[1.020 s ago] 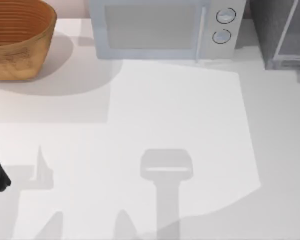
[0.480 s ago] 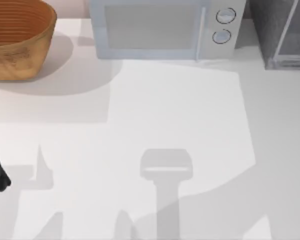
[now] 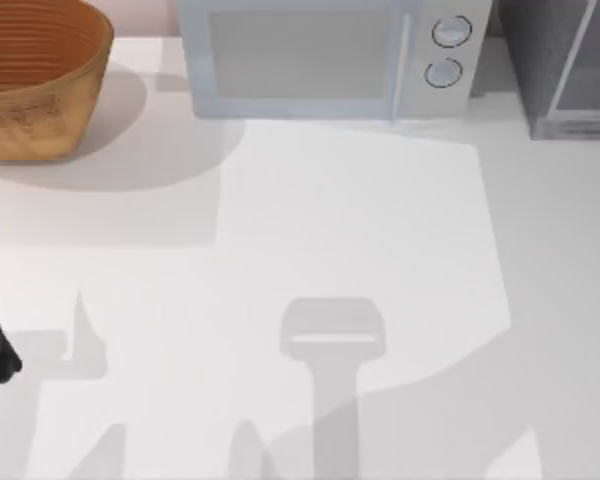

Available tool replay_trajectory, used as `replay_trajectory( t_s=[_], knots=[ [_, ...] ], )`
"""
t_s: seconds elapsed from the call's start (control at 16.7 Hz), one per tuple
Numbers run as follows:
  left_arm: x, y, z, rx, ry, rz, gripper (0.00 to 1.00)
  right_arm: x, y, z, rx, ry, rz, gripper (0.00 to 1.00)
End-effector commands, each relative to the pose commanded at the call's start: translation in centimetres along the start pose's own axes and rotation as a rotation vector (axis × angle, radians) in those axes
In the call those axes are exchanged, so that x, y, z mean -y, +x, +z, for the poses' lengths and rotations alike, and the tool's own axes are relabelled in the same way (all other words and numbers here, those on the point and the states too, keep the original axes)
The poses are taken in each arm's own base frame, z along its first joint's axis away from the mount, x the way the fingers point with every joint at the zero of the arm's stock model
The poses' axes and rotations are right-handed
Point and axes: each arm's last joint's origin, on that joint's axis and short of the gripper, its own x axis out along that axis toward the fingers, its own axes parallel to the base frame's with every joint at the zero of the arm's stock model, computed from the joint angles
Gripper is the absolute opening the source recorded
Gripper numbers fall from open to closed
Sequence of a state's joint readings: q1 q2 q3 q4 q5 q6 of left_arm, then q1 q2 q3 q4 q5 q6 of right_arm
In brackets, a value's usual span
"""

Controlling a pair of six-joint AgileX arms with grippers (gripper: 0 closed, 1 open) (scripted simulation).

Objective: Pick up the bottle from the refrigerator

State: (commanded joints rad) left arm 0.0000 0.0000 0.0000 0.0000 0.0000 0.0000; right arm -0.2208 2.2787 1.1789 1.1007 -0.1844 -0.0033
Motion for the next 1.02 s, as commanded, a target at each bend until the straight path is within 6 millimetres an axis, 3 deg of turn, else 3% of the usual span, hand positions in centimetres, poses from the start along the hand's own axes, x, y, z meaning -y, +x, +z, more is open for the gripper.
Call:
replay_trajectory(
  t_s=[0.42,1.02],
  knots=[
    [0.0,0.0,0.0,0.0,0.0,0.0,1.0,0.0,0.0,0.0,0.0,0.0,0.0,0.02],
    [0.0,0.0,0.0,0.0,0.0,0.0,1.0,0.14,-0.03,0.19,0.002,0.001,-0.003,0.0]
  ],
)
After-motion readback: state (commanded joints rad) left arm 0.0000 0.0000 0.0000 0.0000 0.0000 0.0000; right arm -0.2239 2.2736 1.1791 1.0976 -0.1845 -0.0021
